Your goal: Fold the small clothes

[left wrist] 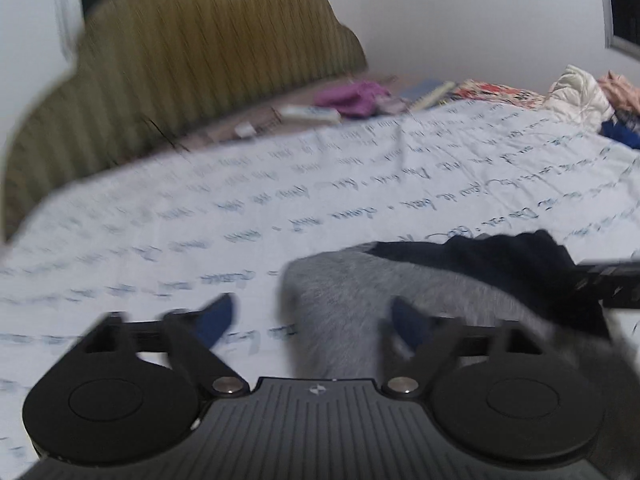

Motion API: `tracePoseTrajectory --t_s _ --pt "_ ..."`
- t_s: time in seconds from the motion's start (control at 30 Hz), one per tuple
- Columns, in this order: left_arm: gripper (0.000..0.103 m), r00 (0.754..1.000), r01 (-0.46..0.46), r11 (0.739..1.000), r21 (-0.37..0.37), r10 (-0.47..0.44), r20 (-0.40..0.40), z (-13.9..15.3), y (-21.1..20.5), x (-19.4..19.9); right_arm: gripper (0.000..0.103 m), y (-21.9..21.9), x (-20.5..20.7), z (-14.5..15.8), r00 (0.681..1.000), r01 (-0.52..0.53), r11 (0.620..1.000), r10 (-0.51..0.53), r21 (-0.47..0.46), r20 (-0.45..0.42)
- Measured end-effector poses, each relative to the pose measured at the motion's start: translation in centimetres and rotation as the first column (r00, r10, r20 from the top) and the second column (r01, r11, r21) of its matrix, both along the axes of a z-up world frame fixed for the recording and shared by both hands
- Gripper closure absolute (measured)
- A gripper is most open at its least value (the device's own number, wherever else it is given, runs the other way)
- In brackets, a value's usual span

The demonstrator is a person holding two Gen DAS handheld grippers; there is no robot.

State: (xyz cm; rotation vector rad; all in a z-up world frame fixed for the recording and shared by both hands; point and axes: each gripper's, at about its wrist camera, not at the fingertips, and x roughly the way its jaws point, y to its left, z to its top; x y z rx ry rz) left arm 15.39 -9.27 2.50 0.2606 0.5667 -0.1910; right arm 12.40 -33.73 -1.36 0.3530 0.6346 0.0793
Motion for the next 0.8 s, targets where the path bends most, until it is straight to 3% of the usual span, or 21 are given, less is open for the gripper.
tracePoseTrajectory --t_s 0.03,0.1,0.23,0.27,0.37,0.53,0.8 --pt "0.005 1.0 -0.017 1.0 0.012 0.017 0.011 0.1 0.2 -1.1 0.043 0.3 -1.1 0.6 1.0 0.018 0.999 -0.017 -0.04 0.01" --pt "0.005 0.999 -0.042 0.999 0.016 0.042 -0.005 0.3 0.8 -3.1 0.03 0.7 -3.5 1.3 0.999 0.031 0.996 -0.029 -0.078 0.028" --pt "0.005 0.993 -0.105 0.994 -0.029 0.103 -0.06 -0.5 1.9 -6.2 0.024 2.1 -6.9 0.7 1.0 -0.006 0.996 0.007 -0.085 0.004" --pt "0.005 0.991 -0.12 0.992 -0.026 0.118 -0.071 -0.9 2.1 -6.9 0.019 2.5 -7.3 0.0 1.0 -0.021 0.993 0.019 -0.117 -0.018" --pt "0.005 0.985 -0.145 0.989 -0.008 0.144 -0.099 -1.7 2.4 -8.0 0.018 4.2 -8.2 -1.7 0.996 -0.004 0.971 -0.018 -0.239 -0.09" --pt "0.005 0.98 -0.155 0.988 -0.019 0.151 -0.13 -1.7 3.0 -9.6 0.011 4.7 -10.6 0.0 0.994 0.055 0.981 -0.072 -0.187 -0.081" --pt "0.005 0.974 -0.171 0.984 -0.046 0.162 -0.161 -2.2 3.7 -11.6 0.01 6.5 -13.1 0.6 0.996 0.003 0.989 -0.016 -0.151 -0.085"
